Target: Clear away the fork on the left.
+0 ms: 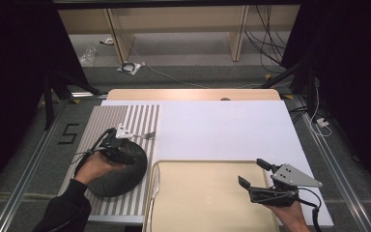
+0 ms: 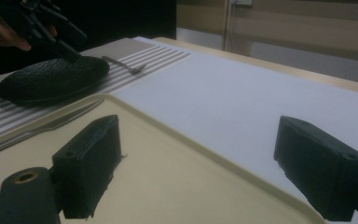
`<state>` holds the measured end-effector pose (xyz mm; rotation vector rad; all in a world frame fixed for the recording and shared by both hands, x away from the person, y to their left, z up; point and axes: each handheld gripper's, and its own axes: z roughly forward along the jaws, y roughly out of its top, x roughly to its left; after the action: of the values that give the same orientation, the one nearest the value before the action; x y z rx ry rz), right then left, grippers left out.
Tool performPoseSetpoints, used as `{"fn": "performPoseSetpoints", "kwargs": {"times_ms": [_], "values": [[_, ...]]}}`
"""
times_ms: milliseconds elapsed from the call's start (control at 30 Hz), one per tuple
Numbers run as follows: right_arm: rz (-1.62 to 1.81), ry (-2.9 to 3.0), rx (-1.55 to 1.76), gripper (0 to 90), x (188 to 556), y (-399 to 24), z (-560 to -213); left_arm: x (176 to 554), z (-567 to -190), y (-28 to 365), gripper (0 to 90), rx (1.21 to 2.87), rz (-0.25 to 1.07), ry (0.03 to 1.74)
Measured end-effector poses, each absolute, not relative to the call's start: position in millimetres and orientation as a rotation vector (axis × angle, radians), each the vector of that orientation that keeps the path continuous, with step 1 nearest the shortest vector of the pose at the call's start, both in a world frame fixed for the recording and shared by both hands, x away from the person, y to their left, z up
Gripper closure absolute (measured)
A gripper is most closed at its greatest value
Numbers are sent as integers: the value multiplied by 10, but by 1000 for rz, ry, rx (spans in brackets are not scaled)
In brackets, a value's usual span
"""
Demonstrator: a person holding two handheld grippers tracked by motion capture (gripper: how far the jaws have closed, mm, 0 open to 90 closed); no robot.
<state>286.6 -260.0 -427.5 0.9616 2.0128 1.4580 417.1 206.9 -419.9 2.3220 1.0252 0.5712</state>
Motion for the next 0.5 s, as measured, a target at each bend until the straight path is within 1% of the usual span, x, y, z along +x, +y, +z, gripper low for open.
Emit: {"fn": "performPoseSetpoints", "kwargs": {"times_ms": [233, 500], "values": [[1456, 2017, 959, 156, 2870, -2594, -4277, 4459, -4189, 2180, 228, 2365, 580, 1063], [1453, 2018, 962, 156, 2871, -2598, -4278, 4677, -4195, 2222, 231, 2402, 590, 1087]]}}
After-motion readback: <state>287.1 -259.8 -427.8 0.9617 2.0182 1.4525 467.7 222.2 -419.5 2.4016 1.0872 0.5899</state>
